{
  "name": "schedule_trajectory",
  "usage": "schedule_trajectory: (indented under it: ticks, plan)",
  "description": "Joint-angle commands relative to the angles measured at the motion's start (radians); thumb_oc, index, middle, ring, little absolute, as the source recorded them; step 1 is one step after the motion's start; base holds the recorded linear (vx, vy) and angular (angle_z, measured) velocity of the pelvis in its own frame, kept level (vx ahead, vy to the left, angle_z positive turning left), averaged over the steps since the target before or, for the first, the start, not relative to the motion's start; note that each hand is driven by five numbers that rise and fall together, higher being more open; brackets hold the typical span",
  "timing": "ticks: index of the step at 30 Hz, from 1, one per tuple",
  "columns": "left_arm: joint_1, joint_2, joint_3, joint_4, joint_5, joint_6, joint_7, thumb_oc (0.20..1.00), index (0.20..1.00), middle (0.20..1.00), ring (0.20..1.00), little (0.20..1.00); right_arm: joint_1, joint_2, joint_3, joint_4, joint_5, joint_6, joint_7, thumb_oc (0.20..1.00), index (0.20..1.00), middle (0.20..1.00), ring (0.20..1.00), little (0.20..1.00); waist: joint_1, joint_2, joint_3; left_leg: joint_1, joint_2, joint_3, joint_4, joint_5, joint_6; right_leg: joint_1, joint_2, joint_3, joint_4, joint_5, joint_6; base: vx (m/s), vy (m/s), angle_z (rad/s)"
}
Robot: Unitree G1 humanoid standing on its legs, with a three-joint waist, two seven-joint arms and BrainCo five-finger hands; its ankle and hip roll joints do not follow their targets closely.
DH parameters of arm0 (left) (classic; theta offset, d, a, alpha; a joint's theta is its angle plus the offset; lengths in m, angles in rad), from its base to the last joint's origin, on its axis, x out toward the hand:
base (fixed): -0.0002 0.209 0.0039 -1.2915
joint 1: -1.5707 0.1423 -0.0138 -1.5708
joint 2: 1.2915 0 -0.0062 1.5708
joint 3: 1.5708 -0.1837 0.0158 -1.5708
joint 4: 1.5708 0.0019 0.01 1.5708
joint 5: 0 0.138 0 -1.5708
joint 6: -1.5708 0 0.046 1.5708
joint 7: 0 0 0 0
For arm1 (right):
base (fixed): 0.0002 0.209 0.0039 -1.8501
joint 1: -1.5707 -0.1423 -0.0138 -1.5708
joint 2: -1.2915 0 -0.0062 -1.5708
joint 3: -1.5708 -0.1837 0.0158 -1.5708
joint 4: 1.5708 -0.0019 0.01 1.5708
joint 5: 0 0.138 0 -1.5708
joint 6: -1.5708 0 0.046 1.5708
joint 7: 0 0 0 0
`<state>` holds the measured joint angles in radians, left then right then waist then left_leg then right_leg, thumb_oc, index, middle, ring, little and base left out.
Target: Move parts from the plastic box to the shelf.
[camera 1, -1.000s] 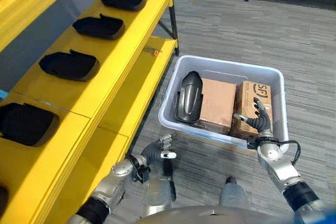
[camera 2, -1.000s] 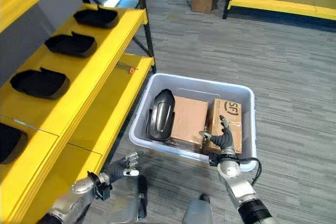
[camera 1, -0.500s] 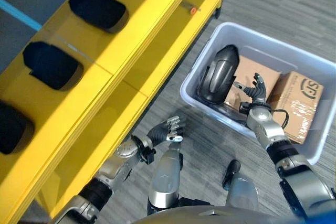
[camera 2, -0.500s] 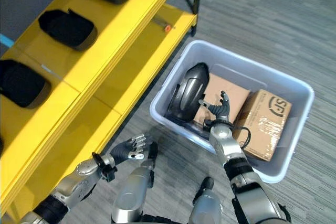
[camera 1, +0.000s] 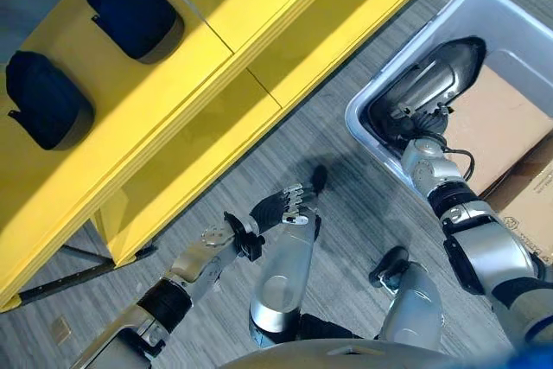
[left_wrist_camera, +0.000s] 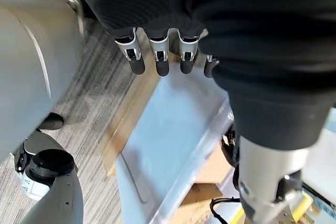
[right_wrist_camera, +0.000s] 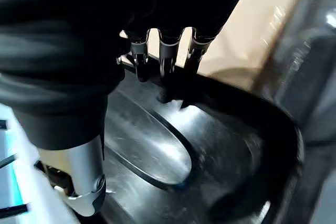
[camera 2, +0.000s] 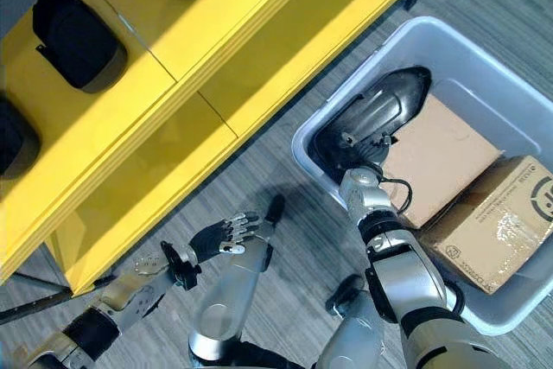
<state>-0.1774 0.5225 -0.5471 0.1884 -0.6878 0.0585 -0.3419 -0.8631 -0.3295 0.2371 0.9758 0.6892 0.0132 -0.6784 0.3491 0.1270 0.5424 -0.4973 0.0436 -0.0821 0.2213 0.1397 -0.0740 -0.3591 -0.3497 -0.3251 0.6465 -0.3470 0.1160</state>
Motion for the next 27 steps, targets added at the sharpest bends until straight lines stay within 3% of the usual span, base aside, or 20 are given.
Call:
schedule_trajectory:
  ticks: [1, 2, 3, 8, 10, 11, 13, 16, 18, 20, 21, 24, 27]
  plan:
    - [-0.003, 0.000, 0.024, -0.083, -0.052, -0.032, 0.018, 1.000, 1.000, 1.000, 1.000, 1.000, -0.022, -0.008, -0.020, 0.004, 0.063, -0.036, -0.087, 1.000, 1.000, 1.000, 1.000, 1.000, 0.019, 0.015, -0.022, -0.003, -0.033, -0.006, -0.007, -0.068, 0.062, -0.029, 0.084, 0.007, 0.025, 0.083, -0.048, -0.05, -0.005, 0.07]
    - [-0.003, 0.004, 0.018, -0.103, -0.050, -0.036, 0.039, 1.000, 1.000, 1.000, 1.000, 1.000, -0.040, -0.012, -0.027, 0.031, 0.015, -0.066, -0.176, 1.000, 1.000, 1.000, 1.000, 1.000, 0.020, 0.013, -0.022, -0.040, -0.030, 0.002, -0.003, -0.068, 0.067, -0.065, 0.100, 0.007, 0.026, 0.089, -0.047, -0.04, -0.017, 0.01]
    - [-0.002, 0.002, 0.014, -0.109, -0.044, -0.035, 0.044, 1.000, 1.000, 1.000, 1.000, 1.000, -0.042, -0.010, -0.030, 0.026, 0.010, -0.071, -0.205, 1.000, 1.000, 1.000, 1.000, 1.000, 0.018, 0.013, -0.022, -0.045, -0.028, 0.006, -0.004, -0.068, 0.069, -0.074, 0.104, 0.009, 0.026, 0.092, -0.047, -0.04, -0.015, -0.01]
    - [-0.014, -0.014, -0.004, -0.118, -0.031, -0.039, 0.074, 1.000, 1.000, 1.000, 1.000, 1.000, -0.032, 0.000, -0.023, 0.017, 0.049, -0.116, -0.262, 1.000, 1.000, 1.000, 1.000, 1.000, 0.006, 0.011, -0.022, -0.055, -0.022, 0.025, -0.009, -0.067, 0.070, -0.092, 0.120, 0.017, 0.019, 0.098, -0.049, -0.01, -0.005, -0.06]
    - [-0.019, -0.016, -0.013, -0.126, -0.041, -0.040, 0.089, 1.000, 1.000, 1.000, 1.000, 1.000, -0.018, 0.004, -0.035, -0.008, -0.008, -0.183, -0.278, 1.000, 1.000, 1.000, 1.000, 1.000, -0.006, 0.008, -0.022, -0.054, -0.018, 0.035, -0.013, -0.070, 0.071, -0.099, 0.129, 0.023, 0.010, 0.105, -0.049, 0.00, -0.012, -0.07]
    - [-0.016, -0.018, -0.018, -0.132, -0.031, -0.036, 0.085, 1.000, 1.000, 1.000, 1.000, 1.000, -0.011, 0.001, -0.036, -0.041, -0.114, -0.209, -0.298, 1.000, 1.000, 1.000, 1.000, 1.000, -0.013, 0.007, -0.022, -0.049, -0.016, 0.042, -0.013, -0.073, 0.072, -0.101, 0.131, 0.027, 0.008, 0.109, -0.049, 0.01, -0.007, -0.12]
    - [-0.019, -0.018, -0.025, -0.132, -0.025, -0.038, 0.089, 1.000, 1.000, 1.000, 1.000, 1.000, -0.010, -0.011, -0.031, -0.095, -0.187, -0.186, -0.335, 1.000, 1.000, 1.000, 1.000, 1.000, -0.026, 0.006, -0.022, -0.044, -0.012, 0.053, -0.013, -0.076, 0.073, -0.104, 0.133, 0.035, 0.006, 0.112, -0.047, 0.00, 0.003, -0.12]
    - [-0.027, -0.022, -0.029, -0.126, -0.026, -0.045, 0.092, 1.000, 1.000, 1.000, 1.000, 1.000, 0.011, -0.026, -0.037, -0.104, -0.135, -0.156, -0.363, 1.000, 1.000, 1.000, 1.000, 1.000, -0.045, 0.007, -0.022, -0.033, -0.009, 0.070, -0.014, -0.080, 0.073, -0.106, 0.137, 0.048, 0.003, 0.114, -0.047, -0.01, 0.021, -0.16]
    - [-0.026, -0.025, -0.033, -0.128, -0.019, -0.047, 0.094, 1.000, 1.000, 1.000, 1.000, 1.000, 0.033, -0.032, -0.049, -0.087, -0.144, -0.197, -0.366, 1.000, 1.000, 1.000, 1.000, 1.000, -0.054, 0.011, -0.022, -0.026, -0.007, 0.078, -0.017, -0.082, 0.073, -0.105, 0.140, 0.056, -0.001, 0.115, -0.049, 0.00, 0.013, -0.10]
    - [-0.027, -0.023, -0.035, -0.132, -0.028, -0.044, 0.097, 1.000, 1.000, 1.000, 1.000, 1.000, 0.042, -0.042, -0.053, -0.095, -0.275, -0.232, -0.384, 1.000, 1.000, 1.000, 1.000, 1.000, -0.061, 0.014, -0.022, -0.019, -0.006, 0.082, -0.020, -0.083, 0.075, -0.104, 0.141, 0.060, -0.003, 0.117, -0.048, 0.00, 0.019, -0.15]
    - [-0.034, -0.018, -0.039, -0.130, -0.032, -0.044, 0.100, 1.000, 1.000, 1.000, 1.000, 1.000, 0.029, -0.061, -0.047, -0.145, -0.424, -0.223, -0.408, 1.000, 1.000, 1.000, 1.000, 1.000, -0.068, 0.018, -0.022, -0.014, -0.003, 0.088, -0.023, -0.082, 0.076, -0.107, 0.141, 0.062, -0.004, 0.123, -0.046, -0.07, 0.042, -0.24]
    - [-0.044, -0.014, -0.038, -0.136, -0.036, -0.043, 0.100, 1.000, 1.000, 1.000, 1.000, 1.000, 0.002, -0.089, -0.042, -0.184, -0.455, -0.208, -0.429, 1.000, 1.000, 1.000, 1.000, 1.000, -0.072, 0.028, -0.022, -0.032, 0.007, 0.098, -0.025, -0.060, 0.080, -0.130, 0.147, 0.053, -0.006, 0.144, -0.055, -0.06, 0.025, -0.15]
    - [-0.034, -0.010, -0.040, -0.143, -0.043, -0.056, 0.114, 1.000, 1.000, 1.000, 1.000, 1.000, 0.022, -0.114, -0.041, -0.245, -0.510, -0.245, -0.393, 1.000, 1.000, 1.000, 1.000, 1.000, -0.086, 0.027, -0.022, -0.027, 0.008, 0.108, -0.025, -0.064, 0.081, -0.133, 0.153, 0.063, -0.006, 0.141, -0.057, 0.00, 0.005, -0.06]
